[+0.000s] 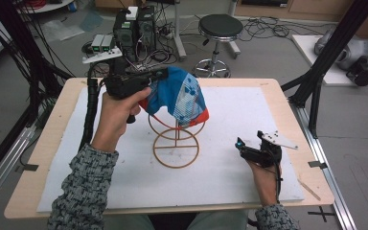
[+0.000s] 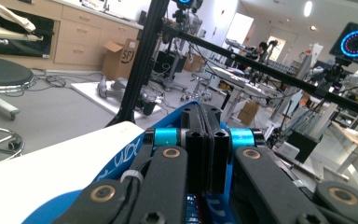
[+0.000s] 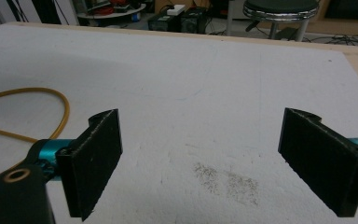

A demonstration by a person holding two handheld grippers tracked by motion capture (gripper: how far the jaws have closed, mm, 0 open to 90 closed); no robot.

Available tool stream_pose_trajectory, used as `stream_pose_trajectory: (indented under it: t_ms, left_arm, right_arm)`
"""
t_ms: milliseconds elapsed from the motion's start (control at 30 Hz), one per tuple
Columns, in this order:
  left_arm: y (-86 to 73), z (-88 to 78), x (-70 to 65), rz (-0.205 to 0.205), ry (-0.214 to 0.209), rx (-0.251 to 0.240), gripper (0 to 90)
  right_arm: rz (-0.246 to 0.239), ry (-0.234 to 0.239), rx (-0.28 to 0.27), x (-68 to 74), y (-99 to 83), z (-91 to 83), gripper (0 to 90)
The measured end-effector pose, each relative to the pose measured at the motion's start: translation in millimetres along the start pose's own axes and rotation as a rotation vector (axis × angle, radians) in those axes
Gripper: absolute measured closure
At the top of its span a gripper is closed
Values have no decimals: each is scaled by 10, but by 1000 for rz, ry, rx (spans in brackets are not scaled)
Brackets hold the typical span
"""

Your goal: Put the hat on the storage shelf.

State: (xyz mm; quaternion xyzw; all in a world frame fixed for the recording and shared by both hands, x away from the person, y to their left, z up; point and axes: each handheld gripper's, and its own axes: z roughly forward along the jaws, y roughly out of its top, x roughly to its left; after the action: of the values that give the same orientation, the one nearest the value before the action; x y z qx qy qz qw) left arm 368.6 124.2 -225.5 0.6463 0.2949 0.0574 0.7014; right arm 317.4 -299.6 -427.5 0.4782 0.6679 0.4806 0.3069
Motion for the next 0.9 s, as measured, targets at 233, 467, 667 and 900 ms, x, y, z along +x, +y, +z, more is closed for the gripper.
stream_pose_trajectory:
  t_ms: [233,467,667,900]
  left_arm:
    - [-101,-28,-32,10,-16,3,886]
    - [-220,-45,-63,11,-23,9,886]
    - [-266,-55,-66,0,-21,3,886]
    - [-278,-52,-101,-32,-41,-17,887]
  right_arm:
    - [-2,0,4,0,-2,4,125]
    - [1,3,6,5,-1,6,125]
    - [-1,6,8,3,-3,9,125]
    - [1,9,14,7,-4,18,125]
